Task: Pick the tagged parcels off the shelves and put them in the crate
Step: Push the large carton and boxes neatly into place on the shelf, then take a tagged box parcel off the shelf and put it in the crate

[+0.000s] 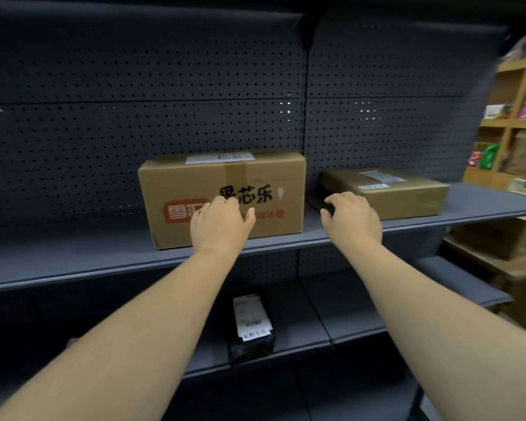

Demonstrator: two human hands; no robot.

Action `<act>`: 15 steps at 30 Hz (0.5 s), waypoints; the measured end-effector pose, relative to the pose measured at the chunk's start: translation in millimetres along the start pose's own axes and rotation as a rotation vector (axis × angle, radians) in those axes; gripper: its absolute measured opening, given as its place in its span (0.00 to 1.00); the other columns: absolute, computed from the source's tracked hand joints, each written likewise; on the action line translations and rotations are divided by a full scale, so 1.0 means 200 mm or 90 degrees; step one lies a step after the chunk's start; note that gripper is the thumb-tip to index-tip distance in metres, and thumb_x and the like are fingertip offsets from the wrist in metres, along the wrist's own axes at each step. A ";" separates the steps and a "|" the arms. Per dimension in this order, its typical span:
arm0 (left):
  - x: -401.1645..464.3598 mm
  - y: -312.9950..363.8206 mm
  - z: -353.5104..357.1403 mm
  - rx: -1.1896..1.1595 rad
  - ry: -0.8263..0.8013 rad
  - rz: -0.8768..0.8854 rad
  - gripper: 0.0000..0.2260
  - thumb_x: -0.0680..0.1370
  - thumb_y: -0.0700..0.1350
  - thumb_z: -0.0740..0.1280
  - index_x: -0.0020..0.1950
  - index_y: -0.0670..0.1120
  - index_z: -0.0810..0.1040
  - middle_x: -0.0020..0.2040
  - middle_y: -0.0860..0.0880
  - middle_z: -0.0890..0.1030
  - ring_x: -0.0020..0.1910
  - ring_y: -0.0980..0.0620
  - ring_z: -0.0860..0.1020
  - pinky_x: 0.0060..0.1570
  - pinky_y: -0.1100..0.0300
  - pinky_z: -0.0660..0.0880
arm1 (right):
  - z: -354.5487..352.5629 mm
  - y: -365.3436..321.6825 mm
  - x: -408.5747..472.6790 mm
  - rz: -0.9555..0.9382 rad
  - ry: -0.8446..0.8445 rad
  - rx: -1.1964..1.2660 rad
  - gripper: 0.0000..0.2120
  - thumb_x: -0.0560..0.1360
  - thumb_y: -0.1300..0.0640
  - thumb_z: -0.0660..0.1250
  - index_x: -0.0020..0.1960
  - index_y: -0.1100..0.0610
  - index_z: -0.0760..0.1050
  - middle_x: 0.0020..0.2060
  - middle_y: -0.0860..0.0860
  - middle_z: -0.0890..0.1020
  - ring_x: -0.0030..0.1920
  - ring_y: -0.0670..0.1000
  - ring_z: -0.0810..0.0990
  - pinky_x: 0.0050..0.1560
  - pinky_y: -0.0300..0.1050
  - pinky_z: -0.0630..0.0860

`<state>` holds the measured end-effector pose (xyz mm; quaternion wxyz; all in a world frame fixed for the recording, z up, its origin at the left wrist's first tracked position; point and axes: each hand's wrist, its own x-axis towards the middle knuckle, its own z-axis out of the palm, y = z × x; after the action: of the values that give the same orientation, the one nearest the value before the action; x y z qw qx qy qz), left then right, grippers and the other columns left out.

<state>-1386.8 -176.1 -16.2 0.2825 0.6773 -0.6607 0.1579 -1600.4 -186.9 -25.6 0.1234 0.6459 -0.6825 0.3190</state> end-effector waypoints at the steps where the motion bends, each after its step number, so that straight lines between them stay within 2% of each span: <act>1: -0.01 0.04 0.02 -0.008 -0.007 0.005 0.20 0.79 0.59 0.56 0.55 0.46 0.78 0.50 0.48 0.78 0.47 0.47 0.77 0.46 0.53 0.72 | 0.00 0.04 -0.01 0.007 -0.002 -0.003 0.17 0.78 0.50 0.60 0.64 0.53 0.73 0.60 0.51 0.76 0.61 0.54 0.71 0.57 0.50 0.70; 7: -0.03 0.34 0.13 -0.039 -0.035 0.049 0.19 0.79 0.58 0.56 0.55 0.46 0.78 0.50 0.47 0.78 0.48 0.46 0.76 0.44 0.54 0.69 | -0.05 0.36 -0.03 0.050 -0.008 -0.032 0.14 0.78 0.51 0.59 0.60 0.54 0.74 0.57 0.52 0.77 0.58 0.55 0.72 0.54 0.50 0.70; 12: -0.01 0.65 0.21 -0.073 -0.037 0.063 0.18 0.79 0.58 0.57 0.51 0.45 0.78 0.48 0.47 0.78 0.46 0.46 0.76 0.42 0.54 0.68 | -0.12 0.68 0.02 0.078 0.002 -0.045 0.16 0.77 0.50 0.60 0.63 0.53 0.74 0.58 0.51 0.77 0.59 0.55 0.73 0.53 0.49 0.70; 15: 0.01 0.85 0.26 -0.081 -0.043 0.054 0.18 0.79 0.57 0.57 0.53 0.45 0.78 0.47 0.48 0.78 0.44 0.47 0.76 0.41 0.55 0.69 | -0.16 0.88 0.07 0.084 0.002 -0.052 0.16 0.78 0.50 0.60 0.63 0.53 0.74 0.59 0.50 0.78 0.59 0.54 0.73 0.53 0.49 0.71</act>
<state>-1562.4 -202.6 -27.4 0.2956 0.6343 -0.7066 0.1049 -1778.5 -186.4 -42.1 0.1295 0.5933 -0.7360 0.2991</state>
